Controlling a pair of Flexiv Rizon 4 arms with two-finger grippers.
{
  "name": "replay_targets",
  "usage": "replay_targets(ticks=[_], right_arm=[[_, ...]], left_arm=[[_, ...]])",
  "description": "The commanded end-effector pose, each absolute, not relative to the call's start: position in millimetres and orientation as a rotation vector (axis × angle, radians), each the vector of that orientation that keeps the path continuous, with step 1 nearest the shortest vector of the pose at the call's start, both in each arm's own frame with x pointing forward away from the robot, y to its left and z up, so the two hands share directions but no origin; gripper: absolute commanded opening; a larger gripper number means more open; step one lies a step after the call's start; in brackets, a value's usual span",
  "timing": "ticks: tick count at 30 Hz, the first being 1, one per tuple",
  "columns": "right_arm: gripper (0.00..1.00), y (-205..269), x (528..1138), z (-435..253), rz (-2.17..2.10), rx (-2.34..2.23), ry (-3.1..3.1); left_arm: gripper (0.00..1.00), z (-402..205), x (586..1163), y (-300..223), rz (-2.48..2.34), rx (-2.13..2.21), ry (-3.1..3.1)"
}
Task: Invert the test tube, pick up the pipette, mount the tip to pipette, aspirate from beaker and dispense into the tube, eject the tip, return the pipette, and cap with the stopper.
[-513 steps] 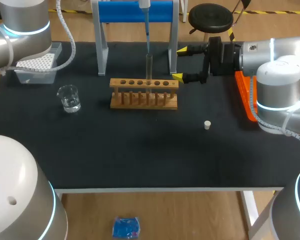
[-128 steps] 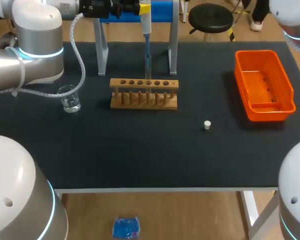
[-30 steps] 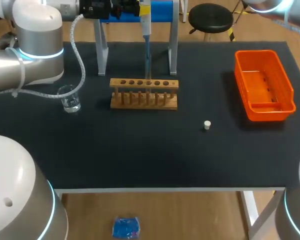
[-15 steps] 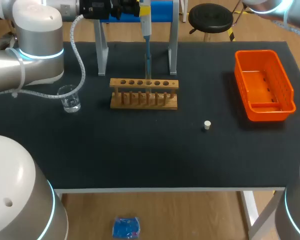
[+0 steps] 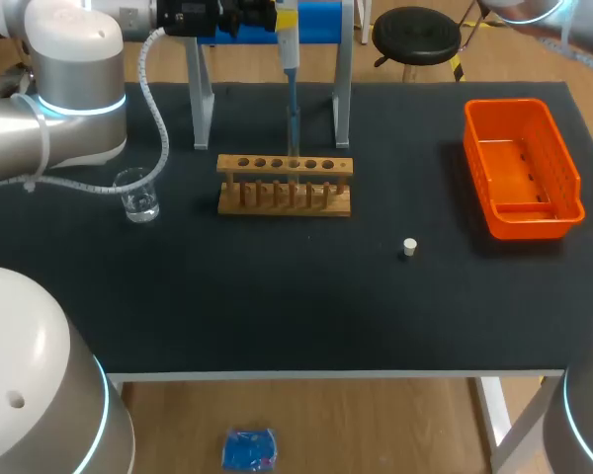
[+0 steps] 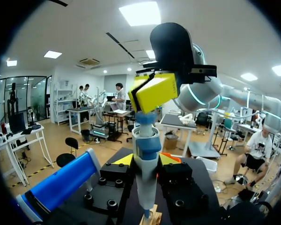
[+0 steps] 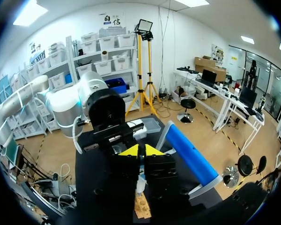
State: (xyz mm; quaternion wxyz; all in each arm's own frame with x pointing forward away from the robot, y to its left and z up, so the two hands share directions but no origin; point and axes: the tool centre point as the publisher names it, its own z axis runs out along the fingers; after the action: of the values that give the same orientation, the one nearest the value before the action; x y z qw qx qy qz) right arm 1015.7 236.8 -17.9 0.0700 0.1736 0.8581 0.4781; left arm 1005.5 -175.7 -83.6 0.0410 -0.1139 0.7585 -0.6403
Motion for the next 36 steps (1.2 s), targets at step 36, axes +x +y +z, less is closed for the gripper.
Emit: replay_targets(ticks=[36], right_arm=[[1.00, 97, 912, -119, 1.544, 0.271, 2.495]], left_arm=[[0.00, -81, 1006, -176, -1.958, -0.350, 2.324]])
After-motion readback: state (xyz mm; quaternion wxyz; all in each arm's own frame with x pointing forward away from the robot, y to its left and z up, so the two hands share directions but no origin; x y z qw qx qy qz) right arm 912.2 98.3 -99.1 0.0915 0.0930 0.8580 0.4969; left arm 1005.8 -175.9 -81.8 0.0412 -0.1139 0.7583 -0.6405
